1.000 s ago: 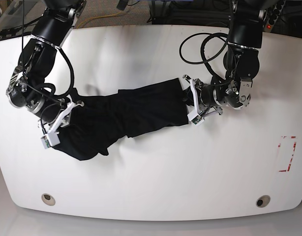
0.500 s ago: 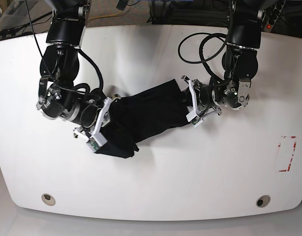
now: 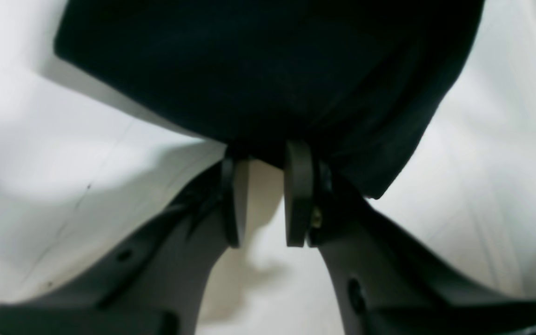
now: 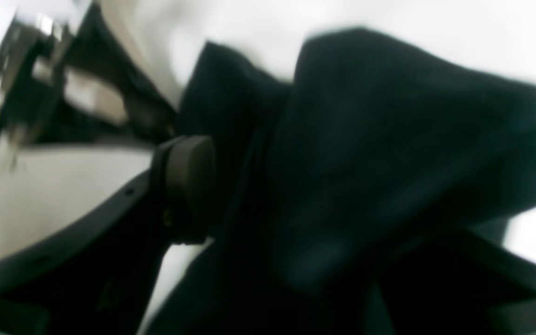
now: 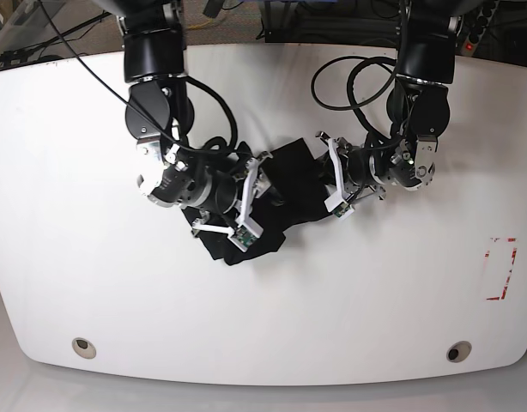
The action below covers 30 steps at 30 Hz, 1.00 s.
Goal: Fold the T-shirt properly
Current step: 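Lift the strip end with the right gripper and fold it toward the left gripper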
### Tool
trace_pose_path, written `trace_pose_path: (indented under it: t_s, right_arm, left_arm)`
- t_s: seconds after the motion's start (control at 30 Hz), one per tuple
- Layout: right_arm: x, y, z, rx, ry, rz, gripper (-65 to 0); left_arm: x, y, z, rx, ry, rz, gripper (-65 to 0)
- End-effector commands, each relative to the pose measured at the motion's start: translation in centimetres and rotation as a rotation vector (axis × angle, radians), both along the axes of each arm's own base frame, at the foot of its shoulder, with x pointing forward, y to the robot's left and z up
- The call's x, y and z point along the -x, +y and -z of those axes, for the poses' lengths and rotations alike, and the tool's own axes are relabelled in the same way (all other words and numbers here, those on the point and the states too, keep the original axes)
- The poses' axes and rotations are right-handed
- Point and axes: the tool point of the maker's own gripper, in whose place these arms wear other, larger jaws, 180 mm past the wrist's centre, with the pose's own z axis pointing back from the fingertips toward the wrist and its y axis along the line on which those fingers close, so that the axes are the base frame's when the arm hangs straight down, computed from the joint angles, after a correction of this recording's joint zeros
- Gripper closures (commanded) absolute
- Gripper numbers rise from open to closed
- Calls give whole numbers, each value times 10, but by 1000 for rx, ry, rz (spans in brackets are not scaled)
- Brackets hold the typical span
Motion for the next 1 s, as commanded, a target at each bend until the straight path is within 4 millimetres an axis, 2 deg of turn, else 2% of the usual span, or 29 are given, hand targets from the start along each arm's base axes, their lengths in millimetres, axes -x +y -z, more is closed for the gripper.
trace_pose_path:
  t_s: [0.0, 0.17, 0.37, 0.47, 0.57, 0.63, 0.8, 0.97]
  right_arm:
    - [-12, 11, -16, -29, -58, 4, -371]
    - [-22, 22, -25, -5, -91, 12, -371]
    - [-33, 23, -39, 1, -128, 12, -373]
    - [-32, 35, -43, 24, -144, -33, -404]
    - [-26, 54, -49, 70, -166, -114, -477]
    - [-27, 56, -51, 72, -173, -121, -503]
    - [-30, 61, -58, 60, -188, -127, -501]
    - [-31, 60, -61, 57, -198, -132, -501]
  left_arm:
    - [-7, 0, -8, 2, -24, -1, -118]
    - [-8, 0, -9, 6, -27, -2, -118]
    - [-10, -5, -12, 23, -34, -6, -118]
    - [-16, 3, -17, 39, -45, -46, -118]
    - [-23, 6, -22, 78, -53, -102, -118]
    - [-26, 9, -25, 94, -59, -130, -117]
    - [-33, 22, -29, 117, -68, -196, -115]
    - [-42, 34, -52, 214, -118, -243, -115]
